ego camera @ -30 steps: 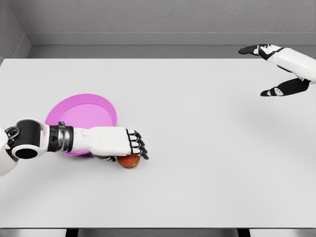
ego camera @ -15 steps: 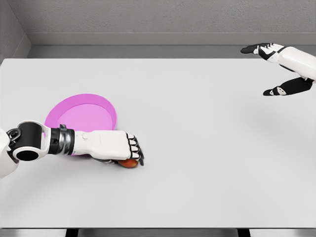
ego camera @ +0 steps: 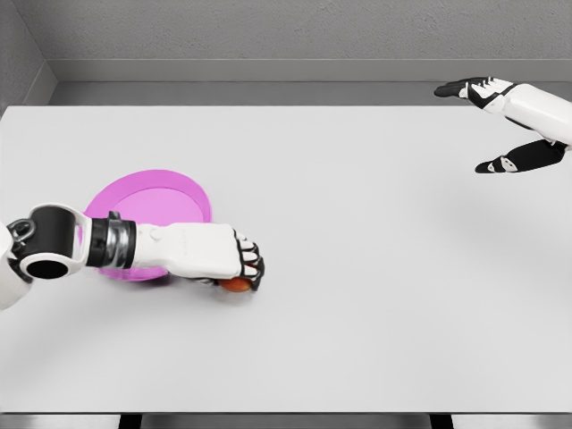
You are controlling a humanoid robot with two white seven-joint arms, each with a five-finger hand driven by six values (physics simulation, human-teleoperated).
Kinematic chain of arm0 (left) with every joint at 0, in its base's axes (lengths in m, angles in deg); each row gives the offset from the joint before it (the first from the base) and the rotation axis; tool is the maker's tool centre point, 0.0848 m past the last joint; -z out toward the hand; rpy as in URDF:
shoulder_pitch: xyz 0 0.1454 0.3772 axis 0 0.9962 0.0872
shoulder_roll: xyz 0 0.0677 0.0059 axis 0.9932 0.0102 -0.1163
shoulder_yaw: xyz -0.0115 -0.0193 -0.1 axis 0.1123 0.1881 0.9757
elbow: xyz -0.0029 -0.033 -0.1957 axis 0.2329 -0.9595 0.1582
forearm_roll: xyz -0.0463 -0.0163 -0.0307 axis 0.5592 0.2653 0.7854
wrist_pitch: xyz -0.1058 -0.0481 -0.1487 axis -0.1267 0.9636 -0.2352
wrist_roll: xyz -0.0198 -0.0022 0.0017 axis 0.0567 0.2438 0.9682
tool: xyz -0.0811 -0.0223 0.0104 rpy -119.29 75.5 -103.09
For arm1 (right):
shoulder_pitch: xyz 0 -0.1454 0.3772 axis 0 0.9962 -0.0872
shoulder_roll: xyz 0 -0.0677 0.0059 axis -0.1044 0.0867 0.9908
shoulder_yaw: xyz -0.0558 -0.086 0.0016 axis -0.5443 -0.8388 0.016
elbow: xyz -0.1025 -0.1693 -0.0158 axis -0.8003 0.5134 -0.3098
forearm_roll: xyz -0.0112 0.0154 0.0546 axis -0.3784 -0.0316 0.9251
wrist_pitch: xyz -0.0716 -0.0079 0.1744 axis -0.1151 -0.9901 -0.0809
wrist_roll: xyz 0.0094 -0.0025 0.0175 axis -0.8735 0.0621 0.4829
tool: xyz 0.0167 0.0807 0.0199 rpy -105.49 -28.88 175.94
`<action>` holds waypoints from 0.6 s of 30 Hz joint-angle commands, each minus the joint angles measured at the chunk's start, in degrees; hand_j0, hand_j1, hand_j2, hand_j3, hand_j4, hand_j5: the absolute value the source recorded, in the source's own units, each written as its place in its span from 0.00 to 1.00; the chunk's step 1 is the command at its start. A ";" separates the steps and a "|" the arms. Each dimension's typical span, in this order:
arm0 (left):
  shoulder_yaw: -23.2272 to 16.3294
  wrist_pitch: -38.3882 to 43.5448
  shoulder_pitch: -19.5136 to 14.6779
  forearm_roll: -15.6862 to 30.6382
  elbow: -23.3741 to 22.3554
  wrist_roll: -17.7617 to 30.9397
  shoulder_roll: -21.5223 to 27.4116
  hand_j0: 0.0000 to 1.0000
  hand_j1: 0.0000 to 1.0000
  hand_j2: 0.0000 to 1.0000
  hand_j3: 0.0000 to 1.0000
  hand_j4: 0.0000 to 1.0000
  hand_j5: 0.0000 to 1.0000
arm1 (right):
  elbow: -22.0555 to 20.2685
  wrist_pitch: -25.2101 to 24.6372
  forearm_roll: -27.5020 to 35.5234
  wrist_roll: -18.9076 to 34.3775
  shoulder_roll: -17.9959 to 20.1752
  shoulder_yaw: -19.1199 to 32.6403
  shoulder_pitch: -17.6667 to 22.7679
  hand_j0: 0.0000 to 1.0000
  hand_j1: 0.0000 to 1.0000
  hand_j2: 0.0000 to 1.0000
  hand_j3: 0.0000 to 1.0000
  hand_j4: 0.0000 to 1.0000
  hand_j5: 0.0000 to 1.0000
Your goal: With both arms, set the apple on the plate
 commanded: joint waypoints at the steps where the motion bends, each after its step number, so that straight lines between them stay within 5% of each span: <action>1: 0.55 0.10 -0.35 5.17 0.85 -0.14 1.68 0.38 0.38 0.38 0.38 0.38 0.38 | -0.21 -0.17 0.47 -0.03 0.08 0.01 0.00 1.00 1.00 1.00 1.00 1.00 1.00; 7: 8.90 0.10 -0.96 10.01 -1.69 -0.14 12.85 0.39 0.39 0.39 0.39 0.39 0.39 | -0.21 -0.17 0.47 -0.03 0.69 0.01 0.00 1.00 1.00 1.00 1.00 1.00 1.00; 13: 10.04 0.10 -0.09 9.92 -8.20 0.21 13.02 0.42 0.42 0.42 0.42 0.42 0.42 | -0.29 -0.17 0.47 -0.03 1.22 0.01 0.00 1.00 1.00 1.00 1.00 1.00 1.00; 17: 9.86 0.10 0.35 10.10 -7.85 0.13 12.58 0.63 0.63 0.63 0.63 0.63 0.63 | -0.29 -0.17 0.47 -0.03 1.22 0.01 0.00 1.00 1.00 1.00 1.00 1.00 1.00; 18: 9.86 0.10 0.35 10.18 -7.85 -0.05 12.58 0.79 0.79 0.79 0.79 0.79 0.79 | -0.29 -0.17 0.47 -0.03 1.14 0.01 0.00 1.00 1.00 1.00 1.00 1.00 1.00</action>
